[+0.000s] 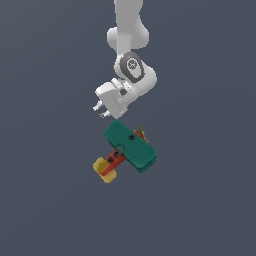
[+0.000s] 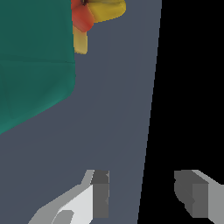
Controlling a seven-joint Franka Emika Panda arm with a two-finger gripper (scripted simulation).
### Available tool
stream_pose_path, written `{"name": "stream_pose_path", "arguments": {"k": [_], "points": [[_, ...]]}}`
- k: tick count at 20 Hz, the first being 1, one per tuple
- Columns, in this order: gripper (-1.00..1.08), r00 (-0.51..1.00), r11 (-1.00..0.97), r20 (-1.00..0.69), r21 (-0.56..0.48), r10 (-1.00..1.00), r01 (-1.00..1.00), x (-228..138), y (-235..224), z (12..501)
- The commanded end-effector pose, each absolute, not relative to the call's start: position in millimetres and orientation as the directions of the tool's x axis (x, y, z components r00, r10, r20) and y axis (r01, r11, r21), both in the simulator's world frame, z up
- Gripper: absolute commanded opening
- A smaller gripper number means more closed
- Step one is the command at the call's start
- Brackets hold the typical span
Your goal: Pick up the object and move it to a goal position.
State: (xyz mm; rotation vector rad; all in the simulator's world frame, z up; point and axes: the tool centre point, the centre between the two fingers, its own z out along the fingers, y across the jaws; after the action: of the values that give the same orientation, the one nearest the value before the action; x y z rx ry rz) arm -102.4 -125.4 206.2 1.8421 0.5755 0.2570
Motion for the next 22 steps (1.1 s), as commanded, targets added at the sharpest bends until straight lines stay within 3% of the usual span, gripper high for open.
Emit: {"name": "stream_pose_path", "arguments": {"k": [1,22], "points": [[0.28,0.844,-0.231,-0.105,0.937,0.526,0.261,-102.1,-124.4,203.9],[0.28,0.709,-0.123,-0.106,0.957,0.698,0.264,-102.2,-108.3,181.7]]}}
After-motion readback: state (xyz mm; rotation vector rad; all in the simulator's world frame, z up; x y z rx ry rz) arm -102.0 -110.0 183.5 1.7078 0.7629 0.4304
